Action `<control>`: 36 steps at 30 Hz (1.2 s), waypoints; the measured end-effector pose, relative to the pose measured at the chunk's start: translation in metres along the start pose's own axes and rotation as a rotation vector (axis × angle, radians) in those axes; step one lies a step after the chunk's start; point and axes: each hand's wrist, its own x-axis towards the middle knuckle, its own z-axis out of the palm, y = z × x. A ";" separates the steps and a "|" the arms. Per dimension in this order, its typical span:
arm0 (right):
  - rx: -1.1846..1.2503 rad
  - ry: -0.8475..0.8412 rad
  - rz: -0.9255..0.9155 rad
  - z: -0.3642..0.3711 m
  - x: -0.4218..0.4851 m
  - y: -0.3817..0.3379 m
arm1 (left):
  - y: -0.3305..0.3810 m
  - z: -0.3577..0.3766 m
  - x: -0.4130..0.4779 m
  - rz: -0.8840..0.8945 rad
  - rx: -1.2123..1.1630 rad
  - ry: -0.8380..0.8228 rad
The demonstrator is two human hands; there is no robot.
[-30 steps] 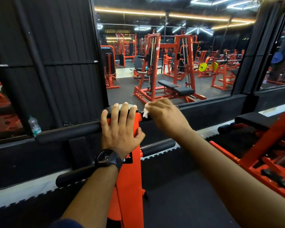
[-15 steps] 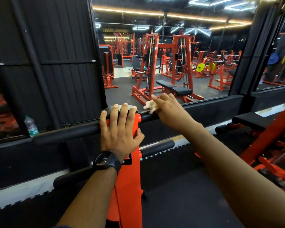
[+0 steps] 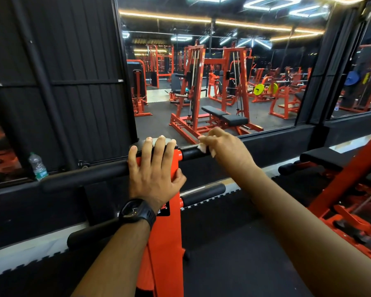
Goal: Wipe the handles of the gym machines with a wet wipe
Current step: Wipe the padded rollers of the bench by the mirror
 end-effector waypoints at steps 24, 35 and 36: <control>0.755 0.584 0.700 0.040 -0.017 -0.042 | 0.001 -0.002 0.000 -0.011 -0.013 0.020; 0.886 0.668 0.812 0.055 -0.025 -0.048 | 0.001 -0.002 0.000 -0.007 -0.027 0.010; 0.940 0.704 0.829 0.056 -0.026 -0.047 | 0.001 -0.002 0.000 -0.005 -0.024 0.008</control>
